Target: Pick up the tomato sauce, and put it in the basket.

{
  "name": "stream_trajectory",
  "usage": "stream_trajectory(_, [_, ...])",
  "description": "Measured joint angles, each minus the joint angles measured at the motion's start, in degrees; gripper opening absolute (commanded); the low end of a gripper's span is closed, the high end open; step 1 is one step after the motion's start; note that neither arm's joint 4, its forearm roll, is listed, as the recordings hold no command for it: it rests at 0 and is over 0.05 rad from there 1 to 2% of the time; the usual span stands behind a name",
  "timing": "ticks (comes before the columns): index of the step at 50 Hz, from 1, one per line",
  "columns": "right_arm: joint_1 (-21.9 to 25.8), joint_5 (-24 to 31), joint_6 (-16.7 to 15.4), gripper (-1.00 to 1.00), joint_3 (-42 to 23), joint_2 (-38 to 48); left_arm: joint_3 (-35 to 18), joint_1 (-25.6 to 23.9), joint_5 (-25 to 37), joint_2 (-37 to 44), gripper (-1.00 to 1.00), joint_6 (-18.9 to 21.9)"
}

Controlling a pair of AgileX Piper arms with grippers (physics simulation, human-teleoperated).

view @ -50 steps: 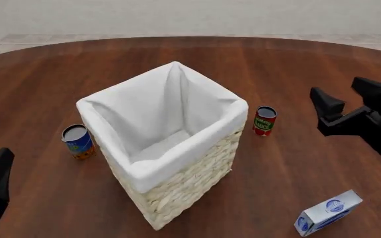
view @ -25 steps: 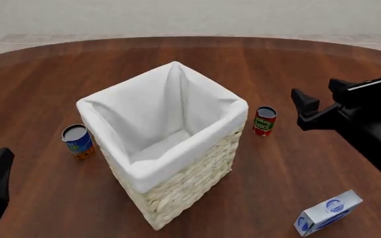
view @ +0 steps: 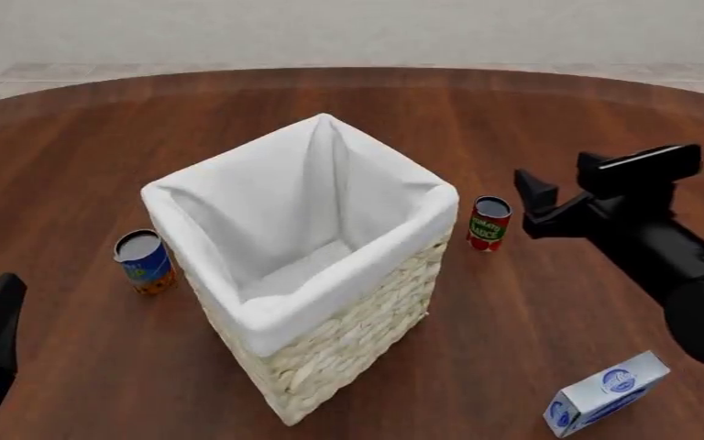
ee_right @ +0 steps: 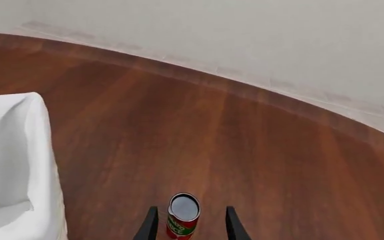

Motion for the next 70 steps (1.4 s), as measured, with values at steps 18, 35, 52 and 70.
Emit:
stream_trajectory(18, [0.3, -3.3, 0.1, 1.00, -1.4, 6.1, 0.0, 0.0, 0.0, 0.0, 1.00, 0.0])
stream_trajectory(35, [0.4, -5.5, 0.1, 1.00, -3.2, 11.1, 0.0, 0.0, 0.0, 0.0, 1.00, 0.0])
stream_trajectory(52, [0.5, -7.4, 0.2, 1.00, -5.0, 16.0, 0.0, 0.0, 0.0, 0.0, 1.00, 0.0])
stream_trajectory(70, [0.3, -9.6, 0.3, 1.00, -6.4, 21.0, 0.0, 0.0, 0.0, 0.0, 1.00, 0.0])
